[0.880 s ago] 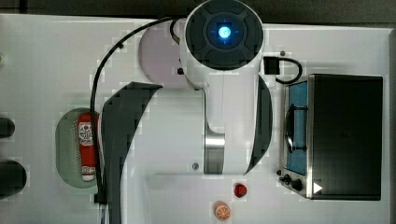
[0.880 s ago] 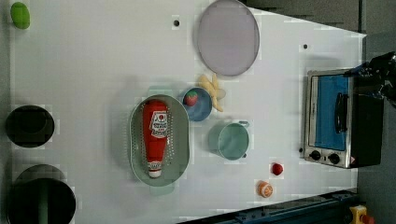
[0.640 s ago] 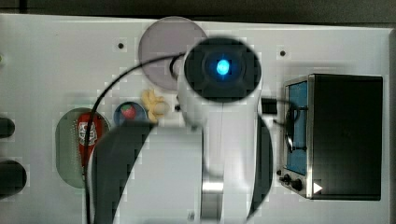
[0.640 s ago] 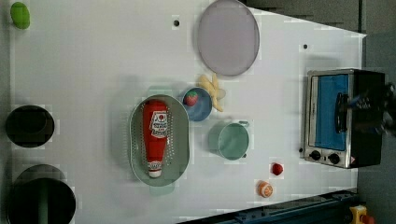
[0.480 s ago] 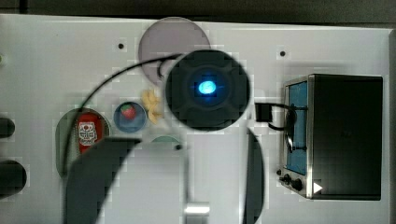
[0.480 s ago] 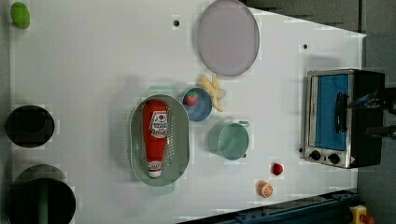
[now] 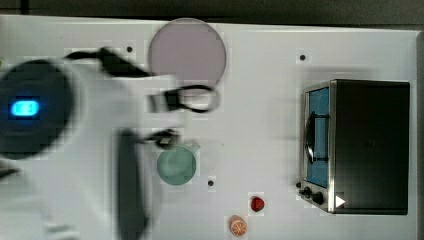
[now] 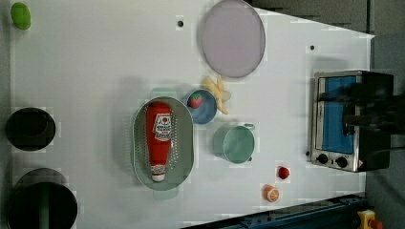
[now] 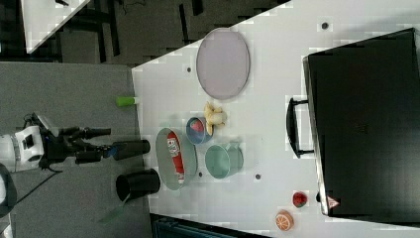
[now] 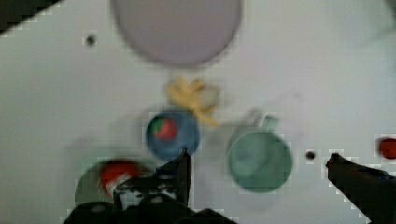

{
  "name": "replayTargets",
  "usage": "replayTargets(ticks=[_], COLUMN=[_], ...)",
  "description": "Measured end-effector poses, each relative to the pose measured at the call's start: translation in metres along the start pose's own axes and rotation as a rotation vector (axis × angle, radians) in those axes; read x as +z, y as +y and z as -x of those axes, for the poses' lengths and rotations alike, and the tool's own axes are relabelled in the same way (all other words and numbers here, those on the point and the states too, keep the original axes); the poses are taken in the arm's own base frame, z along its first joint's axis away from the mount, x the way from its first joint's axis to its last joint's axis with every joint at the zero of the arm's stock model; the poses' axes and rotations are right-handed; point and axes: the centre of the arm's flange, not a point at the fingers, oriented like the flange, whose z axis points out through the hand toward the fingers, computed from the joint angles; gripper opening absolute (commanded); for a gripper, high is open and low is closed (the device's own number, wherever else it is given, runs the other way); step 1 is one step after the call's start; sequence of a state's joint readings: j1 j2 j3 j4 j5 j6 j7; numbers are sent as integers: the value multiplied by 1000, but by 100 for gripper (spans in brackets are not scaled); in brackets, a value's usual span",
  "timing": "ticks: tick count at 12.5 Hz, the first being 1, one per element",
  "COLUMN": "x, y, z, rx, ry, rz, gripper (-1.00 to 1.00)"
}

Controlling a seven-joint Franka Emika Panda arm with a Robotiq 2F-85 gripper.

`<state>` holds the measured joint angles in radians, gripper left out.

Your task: Pick ketchup from strainer and place it on the table

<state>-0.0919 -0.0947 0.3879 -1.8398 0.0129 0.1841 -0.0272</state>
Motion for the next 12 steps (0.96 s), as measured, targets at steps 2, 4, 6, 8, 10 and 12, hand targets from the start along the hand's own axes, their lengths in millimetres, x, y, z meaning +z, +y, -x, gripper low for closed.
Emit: replayTargets(ticks=[2, 4, 6, 8, 10, 12], x=[31, 66, 101, 137, 169, 204], y=[-62, -113, -144, -162, -174, -176], z=[42, 91, 139, 177, 197, 203], rx=[-138, -271, -374, -443, -484, -513], ry=[-17, -72, -118, -134, -113, -70], rz=[0, 2, 1, -34, -97, -137], gripper=[100, 100, 100, 100, 100, 100])
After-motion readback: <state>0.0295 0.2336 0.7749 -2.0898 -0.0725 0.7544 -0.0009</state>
